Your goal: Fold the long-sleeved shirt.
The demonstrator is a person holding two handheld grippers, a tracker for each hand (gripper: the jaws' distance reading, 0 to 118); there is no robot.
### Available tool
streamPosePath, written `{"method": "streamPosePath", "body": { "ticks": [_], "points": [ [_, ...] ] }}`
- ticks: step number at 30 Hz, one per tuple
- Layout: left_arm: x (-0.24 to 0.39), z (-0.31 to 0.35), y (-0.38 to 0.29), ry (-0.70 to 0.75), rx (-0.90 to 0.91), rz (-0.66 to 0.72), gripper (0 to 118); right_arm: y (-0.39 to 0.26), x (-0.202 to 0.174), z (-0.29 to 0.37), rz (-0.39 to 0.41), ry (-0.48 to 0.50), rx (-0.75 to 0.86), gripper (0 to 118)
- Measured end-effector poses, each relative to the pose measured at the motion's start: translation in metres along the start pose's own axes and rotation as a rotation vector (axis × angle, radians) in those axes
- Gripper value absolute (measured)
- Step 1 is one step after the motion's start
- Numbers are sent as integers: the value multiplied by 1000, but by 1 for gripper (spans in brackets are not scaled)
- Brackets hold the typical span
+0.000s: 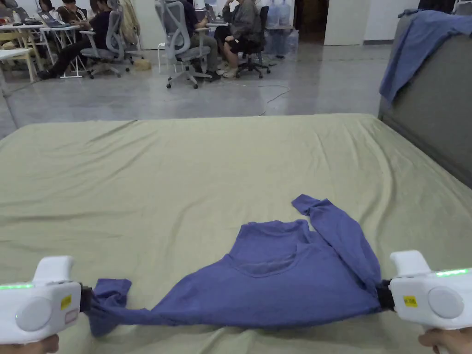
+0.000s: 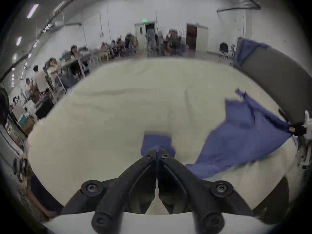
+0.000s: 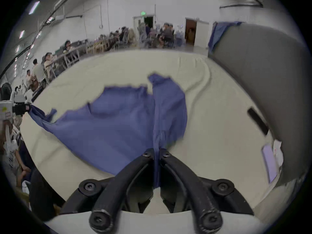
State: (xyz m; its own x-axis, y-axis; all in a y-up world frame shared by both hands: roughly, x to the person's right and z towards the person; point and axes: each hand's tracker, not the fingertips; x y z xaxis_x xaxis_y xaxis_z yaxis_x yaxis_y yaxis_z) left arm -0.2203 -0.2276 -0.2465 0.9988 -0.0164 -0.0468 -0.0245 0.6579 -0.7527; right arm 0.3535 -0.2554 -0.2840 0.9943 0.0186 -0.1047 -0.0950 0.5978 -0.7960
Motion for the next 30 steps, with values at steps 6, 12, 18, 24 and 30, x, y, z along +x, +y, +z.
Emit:
{"method": "streamPosePath", "body": {
  "ticks": [6, 12, 18, 24, 30],
  "points": [
    [-8, -9, -27, -21, 9, 87, 12, -14, 7, -32, -44, -5, -68, 24],
    [10, 31, 18, -43, 132, -24, 115, 21, 17, 32, -129, -46, 169, 110],
    [66, 21, 37, -137, 201, -157, 0, 28, 6, 50, -171, 14, 168, 0],
    [113, -79, 60, -175, 108, -256, 81, 13, -11, 45, -100, 94, 129, 0],
    [168, -132, 65, -9, -37, -253, 112, 6, -6, 40, -125, 132, 105, 0]
  ]
}}
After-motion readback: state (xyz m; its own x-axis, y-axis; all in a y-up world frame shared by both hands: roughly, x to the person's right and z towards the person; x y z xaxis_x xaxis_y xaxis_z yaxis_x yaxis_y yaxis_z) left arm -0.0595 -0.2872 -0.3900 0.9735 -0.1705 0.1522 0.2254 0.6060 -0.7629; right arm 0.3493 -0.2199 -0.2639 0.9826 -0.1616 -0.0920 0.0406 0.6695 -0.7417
